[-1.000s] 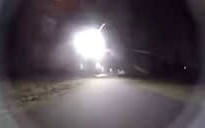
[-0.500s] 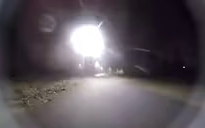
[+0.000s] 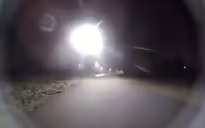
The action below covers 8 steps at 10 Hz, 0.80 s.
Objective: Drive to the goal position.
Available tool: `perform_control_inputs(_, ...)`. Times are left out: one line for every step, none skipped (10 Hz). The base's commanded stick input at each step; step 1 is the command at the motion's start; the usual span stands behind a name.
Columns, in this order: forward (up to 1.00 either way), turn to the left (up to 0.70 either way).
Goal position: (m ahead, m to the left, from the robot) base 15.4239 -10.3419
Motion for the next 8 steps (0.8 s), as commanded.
perform_control_inputs(1.00, 0.04)
perform_control_inputs(1.00, 0.04)
perform_control_inputs(1.00, 0.04)
perform_control_inputs(1.00, 0.04)
perform_control_inputs(1.00, 0.05)
perform_control_inputs(1.00, 0.05)
perform_control_inputs(1.00, 0.05)
perform_control_inputs(1.00, 0.05)
